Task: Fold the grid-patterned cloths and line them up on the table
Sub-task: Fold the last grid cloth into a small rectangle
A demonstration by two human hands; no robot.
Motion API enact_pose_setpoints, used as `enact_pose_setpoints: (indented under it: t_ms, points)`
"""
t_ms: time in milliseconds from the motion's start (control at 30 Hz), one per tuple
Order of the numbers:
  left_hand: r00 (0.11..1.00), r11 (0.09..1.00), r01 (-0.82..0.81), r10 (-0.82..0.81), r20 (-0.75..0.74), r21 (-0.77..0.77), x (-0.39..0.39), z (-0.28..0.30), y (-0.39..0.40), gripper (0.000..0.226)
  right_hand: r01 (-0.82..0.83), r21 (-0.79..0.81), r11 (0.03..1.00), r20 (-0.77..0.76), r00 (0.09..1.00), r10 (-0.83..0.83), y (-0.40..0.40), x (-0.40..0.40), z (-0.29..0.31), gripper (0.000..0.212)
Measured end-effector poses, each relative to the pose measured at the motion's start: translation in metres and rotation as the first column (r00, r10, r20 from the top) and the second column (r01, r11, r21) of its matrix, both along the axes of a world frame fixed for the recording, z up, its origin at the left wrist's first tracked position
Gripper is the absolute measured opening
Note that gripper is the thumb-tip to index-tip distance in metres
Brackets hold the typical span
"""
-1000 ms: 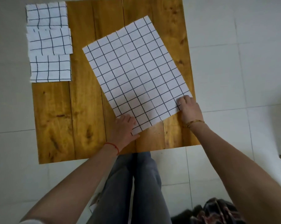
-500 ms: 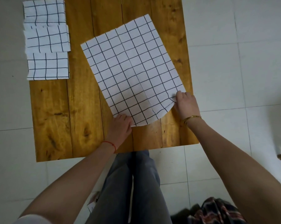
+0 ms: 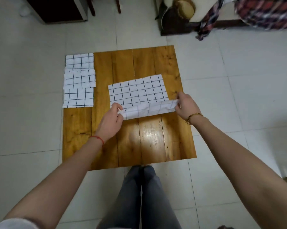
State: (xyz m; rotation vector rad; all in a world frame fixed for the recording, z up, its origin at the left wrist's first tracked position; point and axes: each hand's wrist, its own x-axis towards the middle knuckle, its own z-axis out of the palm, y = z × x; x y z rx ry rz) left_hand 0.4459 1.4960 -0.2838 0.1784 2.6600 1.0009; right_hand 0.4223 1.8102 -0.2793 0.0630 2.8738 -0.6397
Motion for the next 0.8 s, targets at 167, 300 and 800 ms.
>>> enact_pose_setpoints:
  t_ms: [167, 300, 800]
  points:
    - [0.993, 0.997, 0.073, -0.072, -0.09, 0.009, -0.023, 0.061, -0.015, 0.03, 0.033, -0.007, 0.999, -0.069, 0.997, -0.034, -0.008, -0.019, 0.06, 0.02]
    - [0.969, 0.994, 0.108, -0.111, -0.22, -0.027, -0.04, 0.106, -0.026, 0.024, 0.065, -0.062, 0.996, -0.122, 0.99, -0.072, -0.011, -0.03, 0.106, 0.017]
    - [0.96, 0.986, 0.164, -0.165, -0.226, -0.025, -0.059, 0.222, -0.087, 0.017, -0.219, -0.021, 0.975, -0.115, 0.97, 0.216, -0.033, -0.042, 0.232, 0.007]
